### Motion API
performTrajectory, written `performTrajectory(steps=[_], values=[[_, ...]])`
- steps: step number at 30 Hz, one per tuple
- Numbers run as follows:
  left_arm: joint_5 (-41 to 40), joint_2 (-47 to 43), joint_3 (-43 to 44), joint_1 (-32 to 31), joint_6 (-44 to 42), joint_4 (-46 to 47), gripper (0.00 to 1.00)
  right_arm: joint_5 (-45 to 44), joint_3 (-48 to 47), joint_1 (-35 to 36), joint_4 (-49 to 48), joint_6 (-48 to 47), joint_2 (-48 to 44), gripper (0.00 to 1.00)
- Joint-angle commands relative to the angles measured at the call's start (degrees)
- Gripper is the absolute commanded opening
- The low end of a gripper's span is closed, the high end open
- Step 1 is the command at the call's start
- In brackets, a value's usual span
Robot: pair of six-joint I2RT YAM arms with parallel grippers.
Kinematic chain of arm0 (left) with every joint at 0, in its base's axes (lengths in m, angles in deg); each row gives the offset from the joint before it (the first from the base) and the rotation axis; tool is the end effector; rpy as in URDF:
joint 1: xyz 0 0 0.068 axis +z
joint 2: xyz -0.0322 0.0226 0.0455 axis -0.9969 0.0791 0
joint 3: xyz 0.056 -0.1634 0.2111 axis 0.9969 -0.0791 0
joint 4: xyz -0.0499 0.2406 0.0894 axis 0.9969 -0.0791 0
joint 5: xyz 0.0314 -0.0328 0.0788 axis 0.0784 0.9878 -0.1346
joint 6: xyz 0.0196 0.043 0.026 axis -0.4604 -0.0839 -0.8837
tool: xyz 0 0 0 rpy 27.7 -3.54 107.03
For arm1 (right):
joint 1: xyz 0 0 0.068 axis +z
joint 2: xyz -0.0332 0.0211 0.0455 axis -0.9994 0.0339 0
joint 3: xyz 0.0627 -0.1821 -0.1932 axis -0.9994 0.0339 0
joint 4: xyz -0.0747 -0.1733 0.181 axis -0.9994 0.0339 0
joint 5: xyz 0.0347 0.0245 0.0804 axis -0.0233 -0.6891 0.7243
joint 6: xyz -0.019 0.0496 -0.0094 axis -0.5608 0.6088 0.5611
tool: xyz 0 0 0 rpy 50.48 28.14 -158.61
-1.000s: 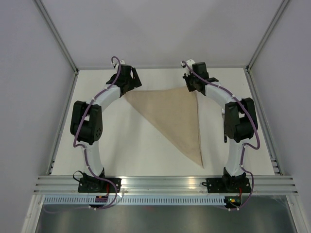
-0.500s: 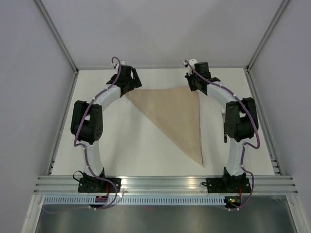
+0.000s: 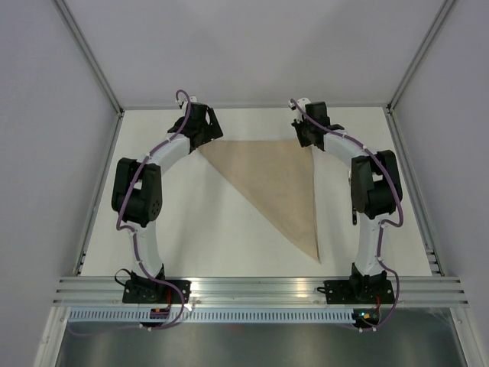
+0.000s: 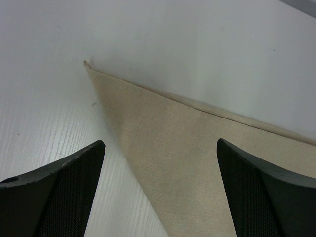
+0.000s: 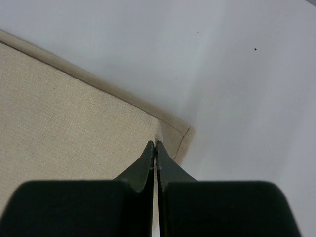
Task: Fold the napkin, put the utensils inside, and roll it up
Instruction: Fold the napkin at the center of the board.
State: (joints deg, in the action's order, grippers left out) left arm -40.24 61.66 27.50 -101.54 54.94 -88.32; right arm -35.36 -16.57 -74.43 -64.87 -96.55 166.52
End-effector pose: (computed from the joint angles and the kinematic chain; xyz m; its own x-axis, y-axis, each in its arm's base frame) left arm 0.4433 -0.1192 0.2246 -0.5847 -0.3477 -0.7329 -0.2301 0.9375 -0.2611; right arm 0.4613 0.1119 0.2020 -0.5782 -0.3600 -0.7322 -0.3698 0.9156 -0.1581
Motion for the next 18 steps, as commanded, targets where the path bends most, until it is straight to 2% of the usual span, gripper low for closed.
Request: performTrajectory(steps=[1,7,8,10,18], values=[[0.34,1.17,1.88,0.43,2.04,2.49,0.98,-1.57,-1.3,-0.53,-2.1,-1.2,1.46,0.01],[0.42,1.17,1.79,0.43,1.87,2.58,0.98,-2.71,-2.0,-0.97,-2.19,-1.37,3.12,0.01],[0.42,1.25,1.79,0.43,1.95,2.58,0.98,-2.8,-2.26,-0.97,-2.01,-1.29,3.39,0.06],[0.42,1.17,1.79,0.43,1.87,2.67,0.98,-3.32,-2.27,-1.15,-2.1,-1.46,3.83,0.07],[0.86,0.91,1.53,0.43,2.04,3.1,0.98,-4.73,-3.32,-1.5,-1.58,-2.16,3.92,0.44]])
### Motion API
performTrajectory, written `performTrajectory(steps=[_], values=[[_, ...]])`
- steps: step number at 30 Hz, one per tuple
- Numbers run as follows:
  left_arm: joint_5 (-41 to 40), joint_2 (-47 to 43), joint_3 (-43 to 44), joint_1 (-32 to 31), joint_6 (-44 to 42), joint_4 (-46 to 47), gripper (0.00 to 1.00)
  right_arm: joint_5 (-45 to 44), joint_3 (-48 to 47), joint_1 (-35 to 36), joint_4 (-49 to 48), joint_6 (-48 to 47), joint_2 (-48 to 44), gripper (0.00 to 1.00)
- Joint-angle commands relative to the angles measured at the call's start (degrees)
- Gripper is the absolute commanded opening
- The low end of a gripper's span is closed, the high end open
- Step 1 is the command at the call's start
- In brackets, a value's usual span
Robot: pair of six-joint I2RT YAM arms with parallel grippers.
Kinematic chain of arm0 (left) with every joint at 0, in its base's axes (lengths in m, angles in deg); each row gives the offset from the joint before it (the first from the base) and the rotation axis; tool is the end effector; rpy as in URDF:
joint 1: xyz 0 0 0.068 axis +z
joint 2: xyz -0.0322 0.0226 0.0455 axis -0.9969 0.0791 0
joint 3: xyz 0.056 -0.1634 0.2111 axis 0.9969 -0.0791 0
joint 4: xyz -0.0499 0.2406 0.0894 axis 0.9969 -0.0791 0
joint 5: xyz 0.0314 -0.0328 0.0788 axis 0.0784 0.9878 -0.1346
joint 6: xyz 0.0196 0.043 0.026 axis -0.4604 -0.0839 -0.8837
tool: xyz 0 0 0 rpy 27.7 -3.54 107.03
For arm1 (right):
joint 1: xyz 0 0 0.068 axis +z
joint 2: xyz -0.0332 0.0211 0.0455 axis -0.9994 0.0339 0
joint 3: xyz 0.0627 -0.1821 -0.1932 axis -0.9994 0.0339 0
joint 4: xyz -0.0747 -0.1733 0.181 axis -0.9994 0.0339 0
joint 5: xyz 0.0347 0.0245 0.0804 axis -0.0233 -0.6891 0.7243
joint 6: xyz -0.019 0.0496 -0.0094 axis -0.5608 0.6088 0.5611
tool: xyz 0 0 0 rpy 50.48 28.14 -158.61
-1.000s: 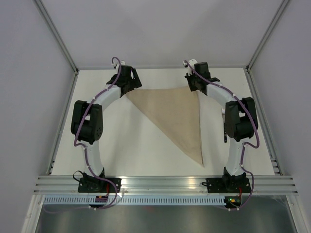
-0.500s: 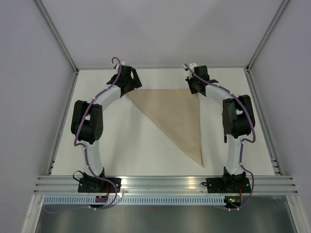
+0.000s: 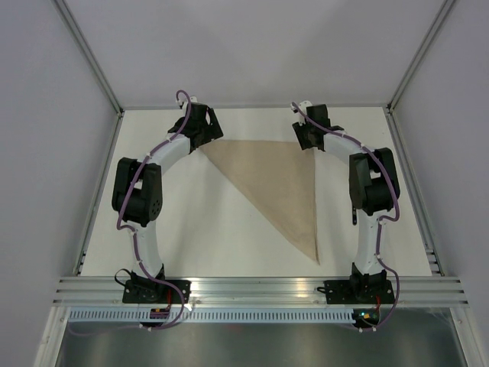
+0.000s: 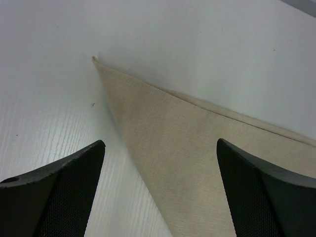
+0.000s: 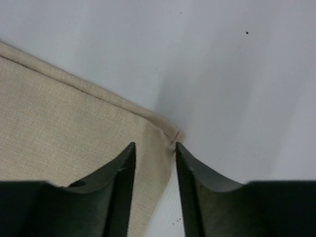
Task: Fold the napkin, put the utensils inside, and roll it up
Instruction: Fold the napkin at the center of the board.
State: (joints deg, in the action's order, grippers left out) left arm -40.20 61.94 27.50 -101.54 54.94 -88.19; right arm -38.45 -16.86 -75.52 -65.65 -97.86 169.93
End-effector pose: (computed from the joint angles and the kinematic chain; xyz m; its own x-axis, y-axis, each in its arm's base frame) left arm 0.4440 -0.1194 0.2226 -0.5869 -0.3471 -0.7315 -0.2303 0.9377 -0.2602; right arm 0.4699 0.1026 0.1775 -0.6143 -0.3779 -0.6927 -0.3353 0.9197 -0.2044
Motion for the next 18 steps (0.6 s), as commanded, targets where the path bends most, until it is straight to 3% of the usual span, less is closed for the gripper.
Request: performTrajectory(steps=[1,5,7,11,18], values=[[0.99,0.45,1.53,0.43,2.13,2.89,0.98,-1.91,-3.3,-0.41,-0.61,-0.94,0.51,0.51],[3.18,-0.78,0.3,0.43,2.83,4.9,0.98,-3.32,-6.45,-1.02,1.58,-0.5,0.42,0.54],[5.98,-1.31,-0.4,0.43,3.53,5.87,0.98,-2.62,-8.91,-2.34,4.47,0.37,0.25,0.44],[12.85,-1.4,-1.89,-0.01,7.48,8.94,0.97,0.63,-9.28,-3.75,9.75,0.29,-2.3,0.34],[25.07,-0.7,-12.69,-1.06,17.93,22.38,0.86,2.74,-5.41,-8.39,15.03,1.34,-5.03,0.12]])
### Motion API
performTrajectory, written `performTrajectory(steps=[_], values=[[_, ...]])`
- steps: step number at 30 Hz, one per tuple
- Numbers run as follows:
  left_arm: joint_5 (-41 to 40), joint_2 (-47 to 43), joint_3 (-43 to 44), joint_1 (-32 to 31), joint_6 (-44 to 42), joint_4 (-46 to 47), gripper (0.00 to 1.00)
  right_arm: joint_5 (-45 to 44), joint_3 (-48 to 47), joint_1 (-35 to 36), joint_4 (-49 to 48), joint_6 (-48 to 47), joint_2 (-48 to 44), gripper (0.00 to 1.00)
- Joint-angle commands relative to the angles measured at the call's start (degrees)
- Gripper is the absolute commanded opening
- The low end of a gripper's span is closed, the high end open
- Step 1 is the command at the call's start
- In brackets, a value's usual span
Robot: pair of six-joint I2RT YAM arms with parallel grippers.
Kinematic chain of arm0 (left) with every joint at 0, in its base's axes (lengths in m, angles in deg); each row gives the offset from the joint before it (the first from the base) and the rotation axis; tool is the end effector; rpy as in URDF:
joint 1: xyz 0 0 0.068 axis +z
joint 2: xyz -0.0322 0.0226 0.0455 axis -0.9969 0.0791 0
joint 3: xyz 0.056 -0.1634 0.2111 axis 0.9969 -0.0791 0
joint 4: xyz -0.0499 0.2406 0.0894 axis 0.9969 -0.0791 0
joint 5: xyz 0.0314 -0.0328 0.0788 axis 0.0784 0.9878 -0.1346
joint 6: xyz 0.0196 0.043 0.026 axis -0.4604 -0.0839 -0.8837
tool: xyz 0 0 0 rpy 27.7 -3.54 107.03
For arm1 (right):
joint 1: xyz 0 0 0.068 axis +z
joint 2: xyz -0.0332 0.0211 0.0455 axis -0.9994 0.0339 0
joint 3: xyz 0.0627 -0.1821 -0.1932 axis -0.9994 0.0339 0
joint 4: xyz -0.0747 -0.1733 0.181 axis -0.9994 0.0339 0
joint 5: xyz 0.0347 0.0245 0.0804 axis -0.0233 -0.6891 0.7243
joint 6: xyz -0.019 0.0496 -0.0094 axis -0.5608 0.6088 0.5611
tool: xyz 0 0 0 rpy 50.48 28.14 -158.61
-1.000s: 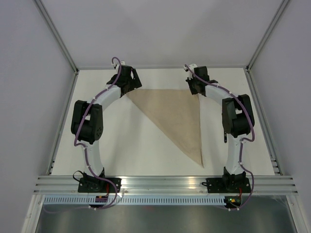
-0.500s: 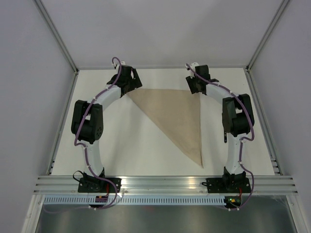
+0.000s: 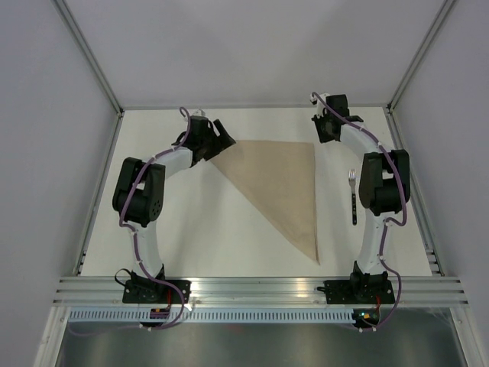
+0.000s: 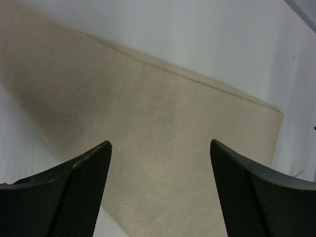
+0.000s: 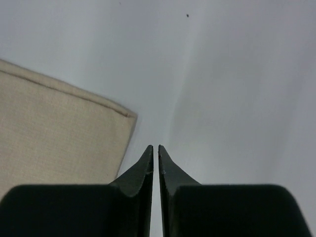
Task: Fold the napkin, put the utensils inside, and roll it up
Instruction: Fold the napkin at the center of the board.
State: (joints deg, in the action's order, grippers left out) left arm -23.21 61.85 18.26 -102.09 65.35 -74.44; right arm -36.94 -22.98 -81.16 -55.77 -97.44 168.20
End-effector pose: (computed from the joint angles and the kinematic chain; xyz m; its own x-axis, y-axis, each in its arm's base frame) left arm 0.4332 -0.1318 0.1909 -0.6426 -0.4922 -0.5872 -0.1148 0.8196 -0.5613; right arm 0.4771 0.0568 0.2123 -0.6700 -0.3114 -0.6739 -0.2633 0.9484 -0.1765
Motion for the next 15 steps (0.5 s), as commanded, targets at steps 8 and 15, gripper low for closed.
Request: performTrajectory(steps=[8,15], values=[[13.1,-0.61,-9.26,-0.25,10.18,15.85,0.8,17.47,7.03,-1.98,14.36,-3.63,-12.16,0.09],[12.14,0.79,-9.71,0.19,12.2,14.37,0.8,37.93,11.17,1.53,27.64,-11.37,-14.3,0.09]])
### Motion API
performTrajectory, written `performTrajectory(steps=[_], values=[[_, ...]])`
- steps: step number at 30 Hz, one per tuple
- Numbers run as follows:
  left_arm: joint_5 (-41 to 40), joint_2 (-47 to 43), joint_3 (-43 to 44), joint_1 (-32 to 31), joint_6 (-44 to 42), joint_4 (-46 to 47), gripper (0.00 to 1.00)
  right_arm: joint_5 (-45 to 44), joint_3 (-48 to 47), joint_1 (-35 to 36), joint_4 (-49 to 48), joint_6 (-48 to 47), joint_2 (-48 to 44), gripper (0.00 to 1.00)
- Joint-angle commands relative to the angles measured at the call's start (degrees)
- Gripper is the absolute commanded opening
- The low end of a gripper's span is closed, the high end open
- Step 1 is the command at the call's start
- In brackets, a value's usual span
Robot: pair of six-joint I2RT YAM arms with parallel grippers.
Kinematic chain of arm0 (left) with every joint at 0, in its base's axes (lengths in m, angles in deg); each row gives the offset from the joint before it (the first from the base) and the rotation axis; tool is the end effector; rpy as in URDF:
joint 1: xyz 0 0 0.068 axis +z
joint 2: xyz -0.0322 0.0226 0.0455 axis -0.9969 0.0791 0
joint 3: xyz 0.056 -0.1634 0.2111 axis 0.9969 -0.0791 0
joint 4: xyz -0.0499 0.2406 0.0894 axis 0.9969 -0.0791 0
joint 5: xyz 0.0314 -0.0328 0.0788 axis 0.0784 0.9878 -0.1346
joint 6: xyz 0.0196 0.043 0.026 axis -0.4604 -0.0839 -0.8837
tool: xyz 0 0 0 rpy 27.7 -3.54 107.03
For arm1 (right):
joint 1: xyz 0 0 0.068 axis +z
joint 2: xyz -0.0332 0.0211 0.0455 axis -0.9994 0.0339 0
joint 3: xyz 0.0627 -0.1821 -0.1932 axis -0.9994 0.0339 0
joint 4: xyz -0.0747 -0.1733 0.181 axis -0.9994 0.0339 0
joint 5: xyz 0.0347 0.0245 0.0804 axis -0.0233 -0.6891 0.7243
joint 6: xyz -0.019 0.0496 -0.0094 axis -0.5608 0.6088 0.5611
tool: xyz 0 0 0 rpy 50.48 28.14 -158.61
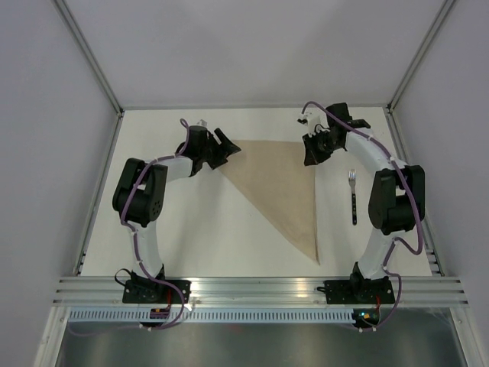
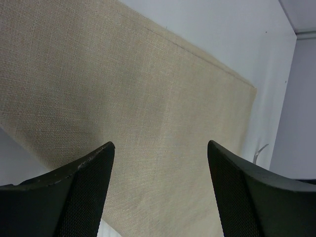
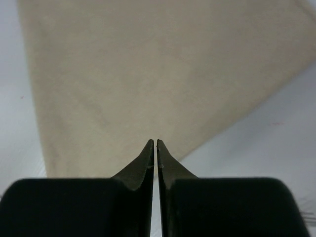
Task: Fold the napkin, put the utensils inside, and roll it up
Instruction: Fold the napkin at the center of the board.
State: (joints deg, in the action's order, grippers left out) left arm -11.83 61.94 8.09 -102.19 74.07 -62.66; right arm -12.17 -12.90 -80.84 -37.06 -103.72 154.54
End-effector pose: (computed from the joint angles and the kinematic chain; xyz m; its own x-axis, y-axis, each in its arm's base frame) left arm 0.4117 -0.1334 0.1539 -0.7173 -0.5543 -0.4222 -0.0991 0.6809 -0.7256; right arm 0.3962 0.0644 0.2391 -0.7156 -0.3996 -0.5729 -0.5782 0.7990 0.1650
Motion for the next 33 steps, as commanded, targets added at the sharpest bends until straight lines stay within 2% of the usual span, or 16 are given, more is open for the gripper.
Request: performTrajectory(steps=[1,4,6,12,17,24,33], values=[[0.58,0.97,0.63,0.3,3.74,2.06,0.8,14.69,1.27,1.56,10.42,-6.06,0.15,0.09],[-1.18,1.24,0.64,0.3,4.27,0.21,0.8,17.59,2.05,2.71,16.4,-9.84,5.24,0.07],[-1.8,0.62,0.2,0.3,4.27,-0.75,0.8,17.25,3.11,3.41,17.12,-10.99,6.31,0.06],[-4.78,-1.57,-1.29,0.3,3.83,-3.48,0.8,8.39,12.41,6.39,9.39,-8.18,3.51,0.05],[-6.02,-3.42,-3.58,0.56,3.75,-4.53,0.8,3.55,16.12,8.15,5.26,-6.16,3.15,0.03],[-8.21,-5.44,-5.78,0.82,3.83,-6.03,0.8,0.82,20.51,9.39,2.18,-4.84,3.24,0.02],[-9.53,-9.13,-8.68,1.97,3.31,-7.17,0.8,0.29,21.75,10.79,2.26,-4.84,2.54,0.01]])
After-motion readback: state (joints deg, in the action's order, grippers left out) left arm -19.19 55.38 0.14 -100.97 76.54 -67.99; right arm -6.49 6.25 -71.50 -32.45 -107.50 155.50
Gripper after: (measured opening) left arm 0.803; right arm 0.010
